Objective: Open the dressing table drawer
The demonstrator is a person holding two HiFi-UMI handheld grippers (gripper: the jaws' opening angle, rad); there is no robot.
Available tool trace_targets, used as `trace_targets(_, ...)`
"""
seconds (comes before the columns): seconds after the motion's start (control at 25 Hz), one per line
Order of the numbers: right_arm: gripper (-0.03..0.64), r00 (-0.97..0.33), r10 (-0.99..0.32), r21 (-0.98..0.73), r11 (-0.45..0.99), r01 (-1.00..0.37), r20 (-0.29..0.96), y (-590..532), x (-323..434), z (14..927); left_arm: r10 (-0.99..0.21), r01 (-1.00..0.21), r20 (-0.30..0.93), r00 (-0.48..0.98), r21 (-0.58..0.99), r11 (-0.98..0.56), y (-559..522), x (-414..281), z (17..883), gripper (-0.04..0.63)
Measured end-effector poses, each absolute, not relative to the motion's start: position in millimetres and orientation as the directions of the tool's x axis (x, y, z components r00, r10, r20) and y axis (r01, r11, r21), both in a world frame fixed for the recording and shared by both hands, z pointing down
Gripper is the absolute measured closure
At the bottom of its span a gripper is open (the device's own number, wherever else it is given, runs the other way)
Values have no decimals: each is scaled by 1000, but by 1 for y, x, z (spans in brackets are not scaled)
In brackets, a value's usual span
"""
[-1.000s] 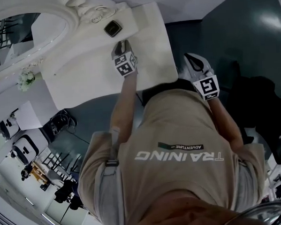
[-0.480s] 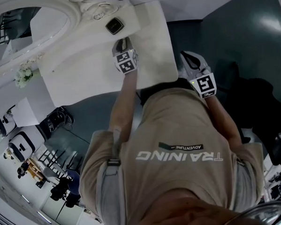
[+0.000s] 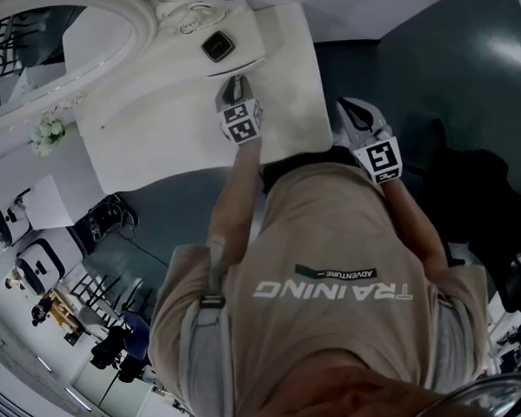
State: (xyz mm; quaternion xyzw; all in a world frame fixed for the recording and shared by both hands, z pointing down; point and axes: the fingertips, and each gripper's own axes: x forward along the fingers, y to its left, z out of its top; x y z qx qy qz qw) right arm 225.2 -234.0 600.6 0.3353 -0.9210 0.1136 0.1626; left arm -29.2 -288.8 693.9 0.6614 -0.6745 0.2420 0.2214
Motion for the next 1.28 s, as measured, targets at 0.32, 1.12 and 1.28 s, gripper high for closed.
trace_targets(0.32, 614, -711, -591, -84, 743, -664, 381, -225, 234, 604, -775, -1000, 631, -24, -30, 6, -270, -26, 695, 499)
trace_targets(1.12, 614, -685, -603, -67, 729, -681, 409, -188, 242, 615, -788, -999, 615, -24, -40, 0, -241, -23, 694, 468)
trace_targets(1.28, 614, -685, -608, -64, 728, -683, 402, -185, 242, 618, -787, -999, 617, -10, -33, -13, -223, -21, 695, 469)
